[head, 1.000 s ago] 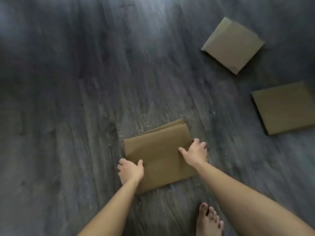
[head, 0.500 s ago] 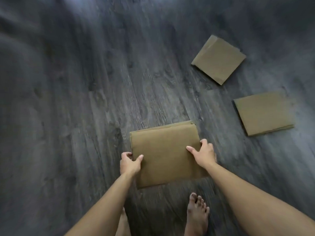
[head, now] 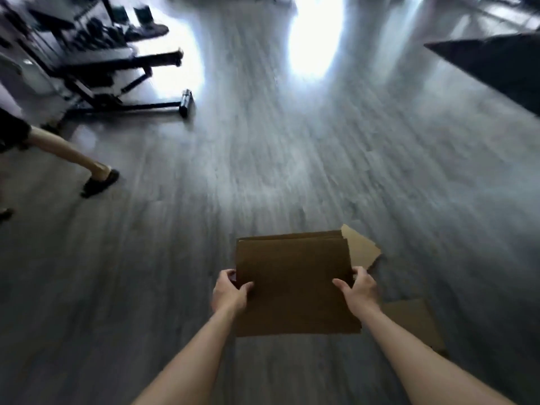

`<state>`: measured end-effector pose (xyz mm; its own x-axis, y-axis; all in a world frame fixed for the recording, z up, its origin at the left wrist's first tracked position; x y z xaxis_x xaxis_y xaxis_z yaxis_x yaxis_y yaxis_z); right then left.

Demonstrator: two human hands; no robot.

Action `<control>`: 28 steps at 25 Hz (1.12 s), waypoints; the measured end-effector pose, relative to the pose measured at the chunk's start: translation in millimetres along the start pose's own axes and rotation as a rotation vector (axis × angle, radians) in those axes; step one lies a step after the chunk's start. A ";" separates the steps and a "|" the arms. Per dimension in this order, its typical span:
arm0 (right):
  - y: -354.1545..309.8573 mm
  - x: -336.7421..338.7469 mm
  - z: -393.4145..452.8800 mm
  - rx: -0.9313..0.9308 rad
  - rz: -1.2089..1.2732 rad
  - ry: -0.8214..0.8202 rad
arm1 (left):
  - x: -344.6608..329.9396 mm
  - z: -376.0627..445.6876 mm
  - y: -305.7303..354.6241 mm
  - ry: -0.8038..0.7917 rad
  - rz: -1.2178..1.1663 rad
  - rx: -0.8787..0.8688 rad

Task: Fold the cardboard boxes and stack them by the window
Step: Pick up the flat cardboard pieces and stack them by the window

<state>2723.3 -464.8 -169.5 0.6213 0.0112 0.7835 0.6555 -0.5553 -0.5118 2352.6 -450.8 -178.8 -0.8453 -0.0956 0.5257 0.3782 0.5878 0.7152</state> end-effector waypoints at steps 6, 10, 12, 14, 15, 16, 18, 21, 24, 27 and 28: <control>-159.3 184.5 -37.0 0.214 0.088 0.139 | 136.5 -70.4 210.7 0.150 -0.056 -0.262; -270.3 242.6 -78.4 0.411 0.147 0.208 | 243.5 -107.0 276.9 0.276 -0.129 -0.383; -331.2 245.2 -114.3 0.523 0.147 0.228 | 313.5 -129.2 274.5 0.364 -0.213 -0.412; -398.4 226.1 -160.4 0.636 0.144 0.203 | 393.2 -150.5 249.2 0.486 -0.265 -0.414; -432.1 210.3 -188.2 0.691 0.146 0.183 | 434.8 -161.4 229.1 0.551 -0.272 -0.406; -465.7 191.1 -218.4 0.748 0.147 0.166 | 477.4 -173.7 205.4 0.615 -0.275 -0.390; -525.2 151.9 -275.9 0.857 0.167 0.137 | 554.1 -198.3 162.0 0.729 -0.269 -0.363; -619.8 78.8 -389.8 1.034 0.213 0.029 | 680.0 -252.8 79.3 0.923 -0.264 -0.298; -694.1 2.2 -519.4 1.202 0.179 -0.115 | 785.0 -331.4 -14.8 1.142 -0.272 -0.203; -742.1 -68.6 -644.2 1.363 0.189 -0.247 | 862.1 -406.3 -99.5 1.301 -0.259 -0.082; -754.5 -93.3 -689.1 1.415 0.190 -0.297 | 884.1 -433.4 -130.2 1.356 -0.259 -0.035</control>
<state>1874.9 -619.9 386.4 0.6938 0.2979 0.6557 0.3124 0.6958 -0.6467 1719.5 -960.0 392.4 0.1257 -0.9098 0.3956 0.2940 0.4150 0.8610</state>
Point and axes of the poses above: each hand's wrist, its own z-axis towards the middle knuckle, its own x-axis out of the back of the hand, y = z × x, the point moved 10 cm from there along z, towards the middle knuckle, and after that the axes turned 5 degrees about -z, right-handed, at the moved point
